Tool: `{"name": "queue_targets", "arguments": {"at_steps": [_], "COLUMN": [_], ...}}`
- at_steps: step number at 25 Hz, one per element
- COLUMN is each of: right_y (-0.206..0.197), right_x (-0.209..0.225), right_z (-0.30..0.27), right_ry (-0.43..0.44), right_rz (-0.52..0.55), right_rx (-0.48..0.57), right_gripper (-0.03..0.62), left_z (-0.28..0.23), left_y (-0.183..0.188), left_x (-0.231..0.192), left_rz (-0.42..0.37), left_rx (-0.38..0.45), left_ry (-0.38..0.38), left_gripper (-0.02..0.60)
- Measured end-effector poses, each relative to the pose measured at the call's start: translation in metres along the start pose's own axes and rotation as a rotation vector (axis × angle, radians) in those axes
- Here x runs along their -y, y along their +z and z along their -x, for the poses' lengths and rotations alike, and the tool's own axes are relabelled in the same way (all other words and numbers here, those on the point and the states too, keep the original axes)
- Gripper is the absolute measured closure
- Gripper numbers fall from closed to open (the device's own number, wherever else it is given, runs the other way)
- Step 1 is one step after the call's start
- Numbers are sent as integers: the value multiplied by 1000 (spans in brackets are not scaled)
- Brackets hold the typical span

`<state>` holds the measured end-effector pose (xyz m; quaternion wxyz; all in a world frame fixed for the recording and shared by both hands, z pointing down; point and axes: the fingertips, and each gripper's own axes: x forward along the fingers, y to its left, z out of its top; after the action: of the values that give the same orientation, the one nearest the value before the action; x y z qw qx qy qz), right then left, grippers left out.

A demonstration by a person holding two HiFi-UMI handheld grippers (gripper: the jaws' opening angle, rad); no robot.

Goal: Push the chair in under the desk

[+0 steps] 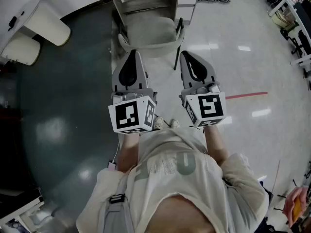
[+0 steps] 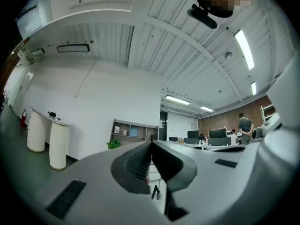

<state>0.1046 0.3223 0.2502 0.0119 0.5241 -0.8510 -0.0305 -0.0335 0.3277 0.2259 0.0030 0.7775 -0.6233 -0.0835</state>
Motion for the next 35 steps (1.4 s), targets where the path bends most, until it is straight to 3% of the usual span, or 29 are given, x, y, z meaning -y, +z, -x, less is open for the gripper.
{"name": "queue_targets", "arguments": {"at_steps": [10, 15, 21, 30, 35], "right_y": [-6, 0, -2, -29, -37], "right_x": [-5, -13, -17, -21, -13], "right_z": [-1, -5, -10, -31, -45], "right_ry": [6, 29, 4, -63, -37], "right_rz": [15, -12, -5, -10, -3], "right_rx": [-18, 29, 25, -31, -31], "right_gripper": [577, 577, 577, 577, 576], "left_z": [4, 5, 5, 0, -30], "left_y": [-2, 0, -4, -34, -50], "left_x": [-12, -26, -47, -92, -102], "left_rz": [13, 21, 33, 48, 56], "left_rx": [6, 16, 13, -45, -62], "left_ry": [5, 10, 16, 16, 22], "left_gripper": [568, 568, 568, 568, 568]}}
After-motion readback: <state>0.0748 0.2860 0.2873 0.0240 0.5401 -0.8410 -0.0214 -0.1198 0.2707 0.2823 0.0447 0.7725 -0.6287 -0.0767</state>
